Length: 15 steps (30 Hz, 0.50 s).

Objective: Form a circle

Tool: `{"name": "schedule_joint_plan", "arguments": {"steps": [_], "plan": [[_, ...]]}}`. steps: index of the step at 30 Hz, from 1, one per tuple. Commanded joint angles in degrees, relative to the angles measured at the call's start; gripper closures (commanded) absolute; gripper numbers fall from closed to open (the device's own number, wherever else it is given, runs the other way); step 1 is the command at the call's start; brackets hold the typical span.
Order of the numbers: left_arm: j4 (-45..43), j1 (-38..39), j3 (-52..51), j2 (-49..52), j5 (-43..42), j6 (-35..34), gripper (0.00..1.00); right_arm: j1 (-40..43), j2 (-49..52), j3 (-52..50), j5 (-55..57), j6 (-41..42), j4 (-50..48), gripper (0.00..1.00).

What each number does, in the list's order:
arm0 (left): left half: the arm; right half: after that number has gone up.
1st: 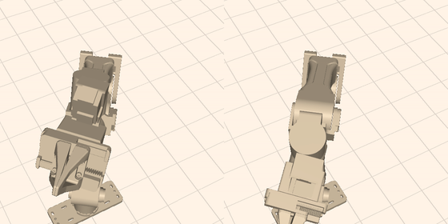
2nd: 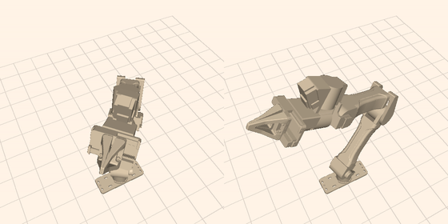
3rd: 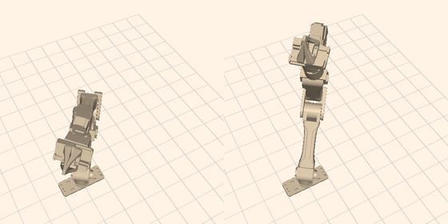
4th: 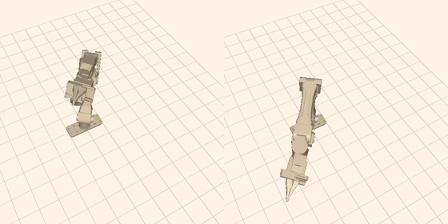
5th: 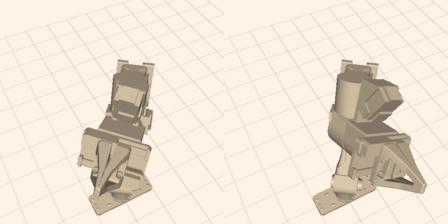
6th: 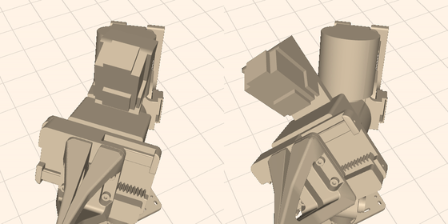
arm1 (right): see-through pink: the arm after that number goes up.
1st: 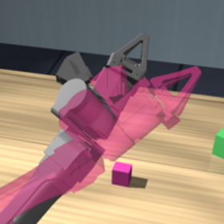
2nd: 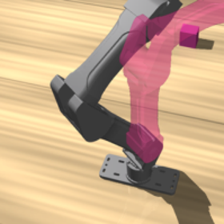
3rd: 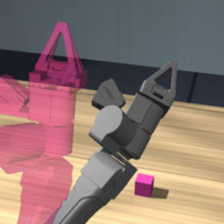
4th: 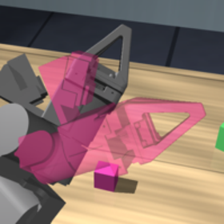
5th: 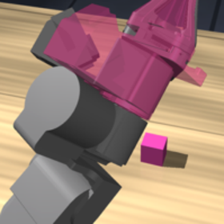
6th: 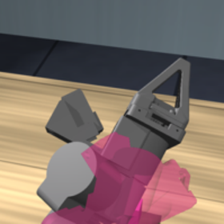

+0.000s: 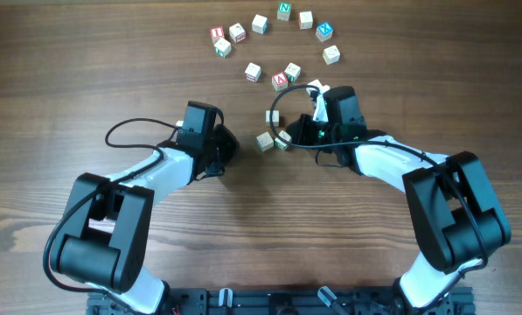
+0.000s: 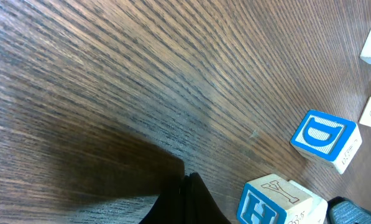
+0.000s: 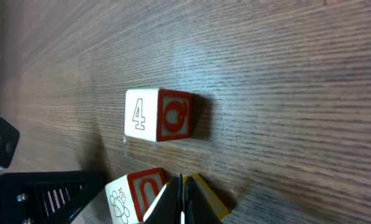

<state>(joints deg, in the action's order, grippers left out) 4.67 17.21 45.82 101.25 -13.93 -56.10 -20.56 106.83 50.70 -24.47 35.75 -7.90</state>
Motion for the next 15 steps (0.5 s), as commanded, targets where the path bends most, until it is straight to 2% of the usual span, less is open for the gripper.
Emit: {"name": "schedule_joint_plan", "arguments": {"steps": [1,7,15], "plan": [[1.4,0.4,-2.4,3.0,3.1,0.3,0.96,0.2,1.4,1.2,-1.4,-1.3,-0.4,0.96],[1.4,0.4,-2.4,3.0,3.1,0.3,0.96,0.2,1.4,1.2,-1.1,-1.4,-0.5,0.96],[1.4,0.4,-2.4,3.0,3.1,0.3,0.96,0.2,-2.1,1.2,11.6,6.5,5.4,0.96]]}}
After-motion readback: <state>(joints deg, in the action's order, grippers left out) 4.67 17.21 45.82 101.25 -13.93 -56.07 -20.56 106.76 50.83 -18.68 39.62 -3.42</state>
